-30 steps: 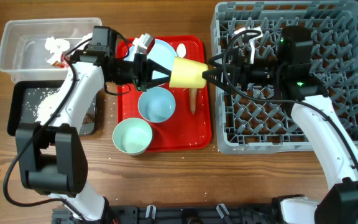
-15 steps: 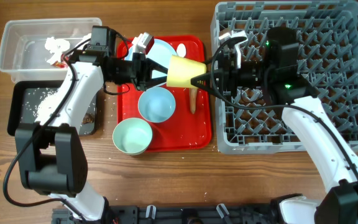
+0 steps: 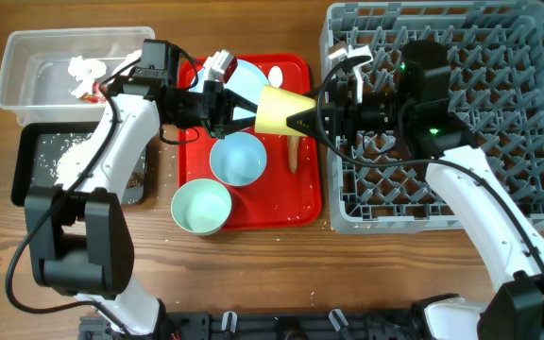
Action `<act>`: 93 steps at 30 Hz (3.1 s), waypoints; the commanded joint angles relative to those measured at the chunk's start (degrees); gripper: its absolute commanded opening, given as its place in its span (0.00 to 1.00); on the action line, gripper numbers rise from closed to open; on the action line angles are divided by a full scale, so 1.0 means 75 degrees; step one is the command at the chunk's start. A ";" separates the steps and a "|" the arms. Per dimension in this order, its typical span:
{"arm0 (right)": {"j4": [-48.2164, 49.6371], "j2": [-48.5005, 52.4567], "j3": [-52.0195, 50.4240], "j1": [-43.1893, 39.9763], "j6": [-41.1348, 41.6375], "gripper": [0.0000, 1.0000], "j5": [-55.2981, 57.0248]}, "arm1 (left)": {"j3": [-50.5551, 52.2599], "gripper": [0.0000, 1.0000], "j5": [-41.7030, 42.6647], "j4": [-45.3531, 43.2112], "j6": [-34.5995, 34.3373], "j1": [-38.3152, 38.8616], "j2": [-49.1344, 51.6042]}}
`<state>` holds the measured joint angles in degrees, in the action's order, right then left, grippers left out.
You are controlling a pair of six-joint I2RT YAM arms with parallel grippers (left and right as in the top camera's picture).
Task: Sort waste into correct bins and load items into the dishwasher rack
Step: 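Hand the yellow cup from the left gripper to the right gripper, then lower the yellow cup into the dish rack and open the right gripper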
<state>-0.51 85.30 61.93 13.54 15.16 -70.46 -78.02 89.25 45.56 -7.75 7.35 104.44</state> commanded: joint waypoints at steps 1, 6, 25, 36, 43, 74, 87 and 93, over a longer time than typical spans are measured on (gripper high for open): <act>0.0000 0.0230 0.0154 0.0064 -0.0017 0.72 0.0012 | 0.0052 0.04 0.0143 -0.0026 0.0122 0.0032 0.0076; -0.0003 0.0251 0.0154 0.0064 0.0000 0.61 0.0012 | 0.0052 0.04 0.0143 -0.0029 0.0122 0.0032 0.0076; -0.0017 0.0248 0.0154 -0.0612 0.0315 0.33 0.0003 | 0.0052 0.20 0.0122 -0.0085 0.0125 0.0032 0.0076; -0.1964 0.0015 0.0187 -0.1157 0.0775 0.34 0.3057 | 0.0052 0.23 -0.2436 -0.0073 0.0119 0.0041 0.0076; -0.5164 -0.0248 0.1571 -0.1128 0.0099 0.34 0.5665 | 0.0052 0.17 -0.5123 0.0248 0.0119 0.0041 0.0076; -1.0585 0.0842 0.2308 0.0073 0.0458 0.35 0.8988 | 0.0052 0.31 -0.8769 0.0845 -0.0052 0.0041 0.0076; -1.0270 0.1545 0.1999 0.0073 0.0382 0.78 0.8784 | 0.0052 0.31 -0.8769 0.0880 -0.0052 0.0041 0.0076; -1.0136 0.1527 0.2398 0.0073 0.0178 0.82 0.7973 | 0.0052 0.28 -0.8766 0.0953 -0.0055 0.0041 0.0038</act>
<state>-77.14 96.55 77.01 13.85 17.82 -6.02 -77.95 23.81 52.14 -7.86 7.44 104.68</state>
